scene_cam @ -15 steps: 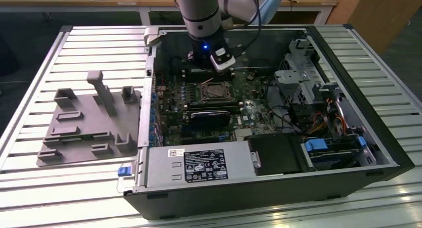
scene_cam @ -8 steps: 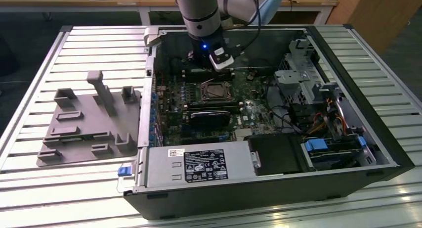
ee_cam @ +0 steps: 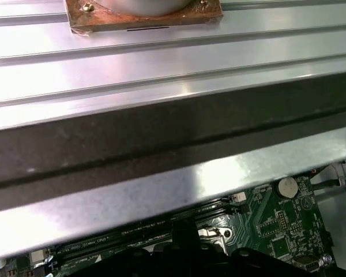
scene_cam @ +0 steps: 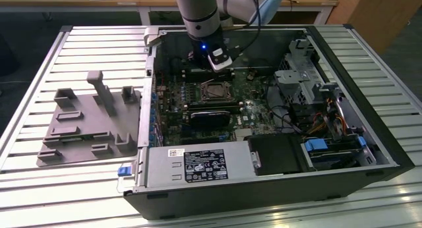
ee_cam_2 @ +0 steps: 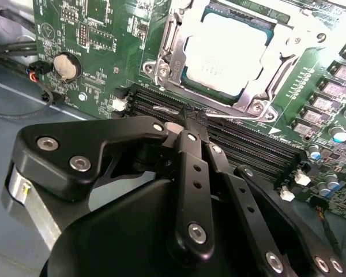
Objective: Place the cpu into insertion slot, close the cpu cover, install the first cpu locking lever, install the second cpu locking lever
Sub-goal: 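Install the first cpu locking lever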
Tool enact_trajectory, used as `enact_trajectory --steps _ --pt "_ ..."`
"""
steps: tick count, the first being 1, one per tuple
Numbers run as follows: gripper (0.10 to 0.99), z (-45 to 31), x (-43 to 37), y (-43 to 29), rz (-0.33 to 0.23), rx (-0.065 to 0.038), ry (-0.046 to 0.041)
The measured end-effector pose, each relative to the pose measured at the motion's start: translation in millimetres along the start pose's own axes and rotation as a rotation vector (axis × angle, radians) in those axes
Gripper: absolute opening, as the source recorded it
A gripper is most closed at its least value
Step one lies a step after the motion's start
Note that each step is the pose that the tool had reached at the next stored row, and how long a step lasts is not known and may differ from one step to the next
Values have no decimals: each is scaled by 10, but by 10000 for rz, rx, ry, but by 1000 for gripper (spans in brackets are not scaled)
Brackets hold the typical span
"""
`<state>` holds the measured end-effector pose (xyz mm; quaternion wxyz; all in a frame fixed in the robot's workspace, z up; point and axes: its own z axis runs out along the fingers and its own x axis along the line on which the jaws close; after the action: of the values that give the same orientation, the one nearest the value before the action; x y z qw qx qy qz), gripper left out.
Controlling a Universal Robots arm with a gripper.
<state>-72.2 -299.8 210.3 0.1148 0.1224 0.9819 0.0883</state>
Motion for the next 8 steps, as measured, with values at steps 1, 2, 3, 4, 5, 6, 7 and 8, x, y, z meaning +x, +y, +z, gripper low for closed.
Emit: enact_trajectory --steps 1,2,3,4,5,6,7,8 --pt "102 3 1 0 58 11 -22" --pt "102 5 5 2 97 15 -48" --pt "102 7 7 5 114 15 -69" --pt "102 8 10 8 118 8 -101" --pt "102 10 12 9 120 -2 -141" --pt "102 13 14 10 125 -9 -178" --pt "102 16 15 11 136 -14 -211" --pt "102 20 16 10 153 -16 -239"
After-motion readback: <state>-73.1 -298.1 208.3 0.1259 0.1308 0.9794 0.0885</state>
